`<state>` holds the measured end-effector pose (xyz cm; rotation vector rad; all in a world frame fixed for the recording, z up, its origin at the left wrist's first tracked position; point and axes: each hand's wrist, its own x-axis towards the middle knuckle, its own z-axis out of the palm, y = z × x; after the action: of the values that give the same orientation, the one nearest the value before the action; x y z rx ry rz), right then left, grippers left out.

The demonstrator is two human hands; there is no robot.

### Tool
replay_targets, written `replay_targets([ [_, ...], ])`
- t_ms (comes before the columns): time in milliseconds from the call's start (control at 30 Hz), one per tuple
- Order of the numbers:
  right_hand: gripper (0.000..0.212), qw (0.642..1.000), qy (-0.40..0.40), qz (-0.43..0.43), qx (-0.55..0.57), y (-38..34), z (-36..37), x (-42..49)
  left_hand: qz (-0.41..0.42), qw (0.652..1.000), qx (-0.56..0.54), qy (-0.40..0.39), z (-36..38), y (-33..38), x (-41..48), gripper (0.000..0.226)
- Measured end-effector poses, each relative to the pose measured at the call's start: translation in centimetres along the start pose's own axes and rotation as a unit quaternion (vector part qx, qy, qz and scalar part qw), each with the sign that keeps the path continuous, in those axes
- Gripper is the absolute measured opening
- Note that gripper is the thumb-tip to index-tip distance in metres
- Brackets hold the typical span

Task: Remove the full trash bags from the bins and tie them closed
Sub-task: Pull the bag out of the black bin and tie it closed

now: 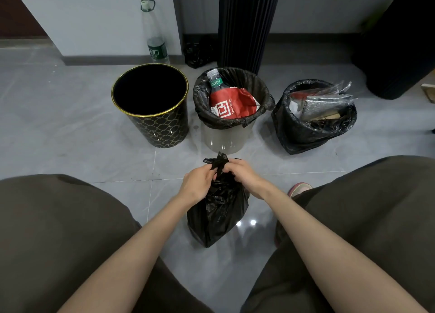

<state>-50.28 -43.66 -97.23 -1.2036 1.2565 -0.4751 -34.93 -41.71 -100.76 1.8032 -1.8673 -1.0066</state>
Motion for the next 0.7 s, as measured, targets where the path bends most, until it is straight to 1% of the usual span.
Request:
replay_targets([
  [67,0.039,1.000,0.000,-0.004,0.027,0.2,0.2,-0.1,0.002,1.000,0.010,-0.003,0.0,0.1,-0.1,0.036],
  [167,0.045,0.999,0.029,-0.003,0.031,0.5,0.6,0.1,0.010,0.999,0.043,-0.009,-0.2,0.3,-0.1,0.035],
  [267,0.047,0.994,0.055,-0.002,0.089,0.6,0.9,0.3,0.013,0.998,0.054,-0.026,-0.1,0.4,0.1,0.036],
  [367,0.044,0.987,0.051,0.024,0.149,0.3,1.0,0.3,-0.004,0.998,-0.022,-0.065,-0.5,0.6,0.4,0.035],
  [433,0.036,0.986,0.023,0.035,0.159,0.0,0.8,0.2,-0.023,0.993,-0.078,-0.082,-1.2,0.6,0.6,0.029],
  [467,0.034,0.991,0.008,0.027,0.128,-0.1,0.6,0.2,-0.036,0.991,-0.093,-0.088,-1.6,0.5,0.7,0.025],
  [500,0.034,0.998,-0.005,0.010,0.064,-0.2,0.4,0.1,-0.052,0.989,-0.102,-0.091,-1.9,0.4,0.9,0.021],
  [533,0.034,1.000,-0.007,-0.015,-0.026,-0.3,0.2,0.2,-0.069,0.987,-0.109,-0.096,-2.2,0.3,1.0,0.018],
  [567,0.034,0.990,-0.001,-0.048,-0.131,-0.2,0.0,0.5,-0.090,0.984,-0.120,-0.100,-2.3,0.3,1.1,0.016],
  [600,0.032,0.968,0.009,-0.085,-0.237,0.0,-0.3,0.9,-0.112,0.979,-0.137,-0.105,-2.4,0.3,1.2,0.014],
  [633,0.029,0.938,0.015,-0.116,-0.328,0.3,-0.5,1.2,-0.131,0.972,-0.160,-0.108,-2.5,0.4,1.2,0.015],
  [667,0.026,0.909,0.020,-0.141,-0.391,0.5,-0.6,1.4,-0.147,0.965,-0.187,-0.111,-2.7,0.6,1.2,0.017],
  [700,0.026,0.891,0.027,-0.158,-0.426,0.8,-0.6,1.4,-0.157,0.958,-0.213,-0.114,-2.9,0.8,1.2,0.020],
])
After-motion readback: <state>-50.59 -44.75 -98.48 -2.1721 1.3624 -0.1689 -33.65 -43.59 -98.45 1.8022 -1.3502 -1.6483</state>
